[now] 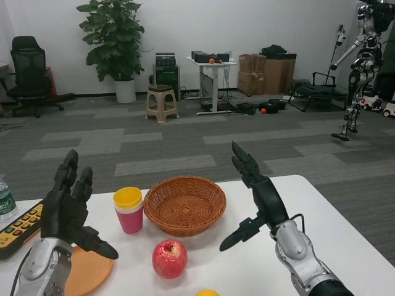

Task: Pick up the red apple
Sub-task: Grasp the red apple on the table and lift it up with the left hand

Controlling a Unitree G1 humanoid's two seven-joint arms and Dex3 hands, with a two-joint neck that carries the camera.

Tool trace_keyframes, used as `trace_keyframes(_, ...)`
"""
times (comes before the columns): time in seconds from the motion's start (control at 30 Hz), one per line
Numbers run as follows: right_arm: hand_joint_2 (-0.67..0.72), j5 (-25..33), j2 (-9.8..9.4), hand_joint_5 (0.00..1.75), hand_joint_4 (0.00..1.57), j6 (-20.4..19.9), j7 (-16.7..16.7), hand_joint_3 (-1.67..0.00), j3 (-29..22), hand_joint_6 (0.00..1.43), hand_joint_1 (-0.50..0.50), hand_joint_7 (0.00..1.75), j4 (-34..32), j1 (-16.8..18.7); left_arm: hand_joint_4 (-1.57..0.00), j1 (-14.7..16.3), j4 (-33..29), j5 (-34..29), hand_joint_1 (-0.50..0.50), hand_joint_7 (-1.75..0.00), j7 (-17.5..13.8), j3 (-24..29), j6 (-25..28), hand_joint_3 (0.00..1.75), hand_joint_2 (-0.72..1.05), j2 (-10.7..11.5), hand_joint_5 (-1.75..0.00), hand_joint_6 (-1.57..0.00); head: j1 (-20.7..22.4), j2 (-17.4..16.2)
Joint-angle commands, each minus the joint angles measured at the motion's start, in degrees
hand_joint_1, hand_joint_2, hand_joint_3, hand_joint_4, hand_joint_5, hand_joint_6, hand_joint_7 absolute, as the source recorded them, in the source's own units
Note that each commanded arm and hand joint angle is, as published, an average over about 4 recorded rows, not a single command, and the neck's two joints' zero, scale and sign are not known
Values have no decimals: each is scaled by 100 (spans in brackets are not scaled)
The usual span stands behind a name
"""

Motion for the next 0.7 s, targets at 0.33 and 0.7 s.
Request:
trace_keyframes(0.33, 15, 35, -10, 0, 0, -41, -41, -8, -105, 0, -50, 7, -107, 40, 0, 143, -81, 145, -50, 0, 26, 92, -28, 9, -41, 10, 0, 0, -173, -1198)
trace_keyframes(0.7, 15, 26, 16, 0, 0, -41, -41, -8, -127, 0, -50, 7, -125, 141, 0, 328, -1931, 3969, -50, 0, 35, 1015, 1365, 9, -30, 304, 0, 0, -77, -1221)
